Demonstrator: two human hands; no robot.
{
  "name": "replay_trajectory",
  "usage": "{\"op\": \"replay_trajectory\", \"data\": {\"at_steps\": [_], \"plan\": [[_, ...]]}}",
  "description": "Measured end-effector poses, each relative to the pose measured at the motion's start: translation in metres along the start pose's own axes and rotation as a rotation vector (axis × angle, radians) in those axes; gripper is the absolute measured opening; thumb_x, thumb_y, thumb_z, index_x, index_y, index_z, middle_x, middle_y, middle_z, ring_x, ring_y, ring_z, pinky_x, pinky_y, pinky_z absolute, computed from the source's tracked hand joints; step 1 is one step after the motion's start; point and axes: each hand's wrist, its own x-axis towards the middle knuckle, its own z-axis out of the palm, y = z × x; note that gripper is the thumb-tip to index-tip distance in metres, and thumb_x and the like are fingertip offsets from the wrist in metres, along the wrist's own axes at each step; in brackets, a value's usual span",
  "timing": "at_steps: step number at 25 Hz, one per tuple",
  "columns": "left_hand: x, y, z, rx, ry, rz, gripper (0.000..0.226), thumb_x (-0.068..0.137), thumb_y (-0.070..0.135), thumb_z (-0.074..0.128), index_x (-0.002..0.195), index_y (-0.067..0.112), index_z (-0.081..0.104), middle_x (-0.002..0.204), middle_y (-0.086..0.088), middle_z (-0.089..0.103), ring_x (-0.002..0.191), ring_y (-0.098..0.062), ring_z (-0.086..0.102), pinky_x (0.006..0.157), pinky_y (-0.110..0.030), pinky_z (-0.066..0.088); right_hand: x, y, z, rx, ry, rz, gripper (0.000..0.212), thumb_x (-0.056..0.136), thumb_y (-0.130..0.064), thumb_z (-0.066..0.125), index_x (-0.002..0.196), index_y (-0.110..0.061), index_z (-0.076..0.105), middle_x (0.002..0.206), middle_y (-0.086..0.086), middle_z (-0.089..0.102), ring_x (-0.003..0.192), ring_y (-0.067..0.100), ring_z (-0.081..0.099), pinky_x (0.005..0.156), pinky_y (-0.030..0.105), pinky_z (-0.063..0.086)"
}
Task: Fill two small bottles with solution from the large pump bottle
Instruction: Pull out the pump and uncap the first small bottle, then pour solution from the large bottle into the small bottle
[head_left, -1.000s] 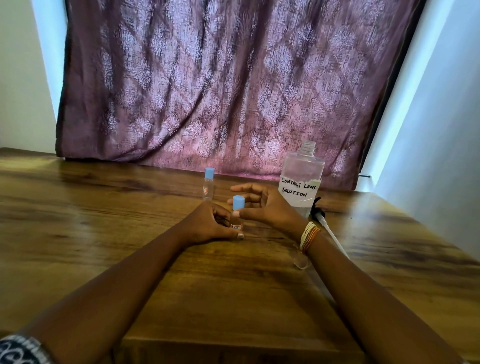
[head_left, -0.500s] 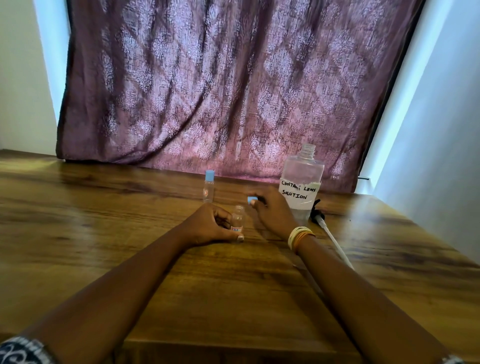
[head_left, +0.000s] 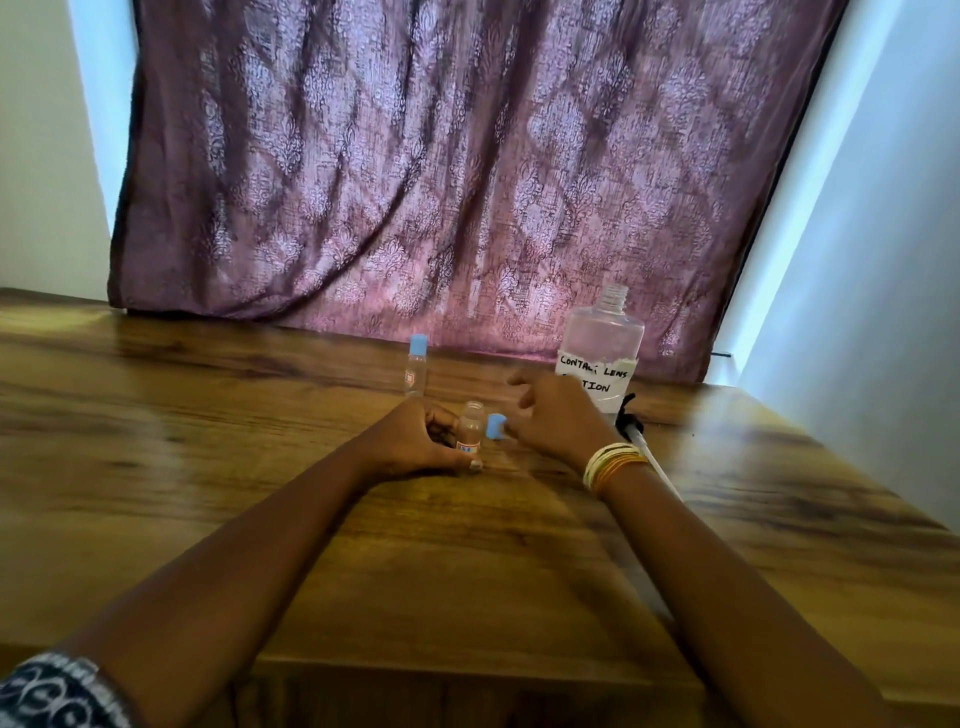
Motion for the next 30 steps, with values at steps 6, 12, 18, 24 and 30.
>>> {"op": "replay_trajectory", "data": {"at_steps": [6,12,18,24,30], "plan": [[-0.001,0.001,0.002,-0.023,-0.022,0.011,0.033,0.068,0.019,0.085,0.099,0.015,0.075,0.096,0.001,0.078,0.090,-0.011,0.073,0.082,-0.021,0.056,-0.004,0.020,-0.041,0.329,0.861,0.046,0.015,0.077,-0.029,0.062,0.067,-0.019,0.056,0.059,-0.001,0.054,0.054,0.016,0.051,0.051,0.027,0.044],[0.000,0.001,0.003,-0.114,0.130,0.016,0.036,0.077,0.022,0.078,0.111,0.018,0.069,0.102,-0.011,0.075,0.094,-0.020,0.072,0.078,-0.027,0.058,0.018,0.055,-0.028,0.671,0.563,0.237,0.087,0.058,-0.043,0.082,0.130,-0.022,0.038,0.128,0.010,0.053,0.111,0.026,0.059,0.091,0.044,0.055],[-0.002,0.006,0.007,-0.228,0.194,0.055,0.028,0.080,0.017,0.074,0.107,0.013,0.071,0.097,-0.004,0.076,0.091,-0.016,0.073,0.067,-0.022,0.055,0.011,0.059,-0.030,0.852,0.437,0.209,0.082,0.048,-0.045,0.088,0.116,-0.012,0.055,0.108,0.008,0.070,0.090,0.025,0.072,0.075,0.049,0.061],[0.000,0.008,0.008,-0.253,0.201,0.084,0.019,0.080,0.009,0.073,0.099,0.013,0.073,0.092,0.005,0.077,0.088,-0.010,0.073,0.069,-0.018,0.055,0.004,0.039,-0.026,0.434,0.389,-0.224,0.066,0.060,-0.025,0.088,0.115,-0.017,0.052,0.108,-0.005,0.065,0.096,0.012,0.065,0.077,0.025,0.056],[0.001,0.008,0.007,-0.243,0.217,0.087,0.023,0.083,0.009,0.070,0.105,0.003,0.072,0.101,-0.008,0.076,0.091,-0.017,0.073,0.075,-0.027,0.058,0.006,0.037,-0.013,0.135,0.320,-0.403,0.065,0.062,-0.041,0.078,0.121,-0.022,0.055,0.113,-0.002,0.067,0.097,0.019,0.065,0.084,0.046,0.054]]}}
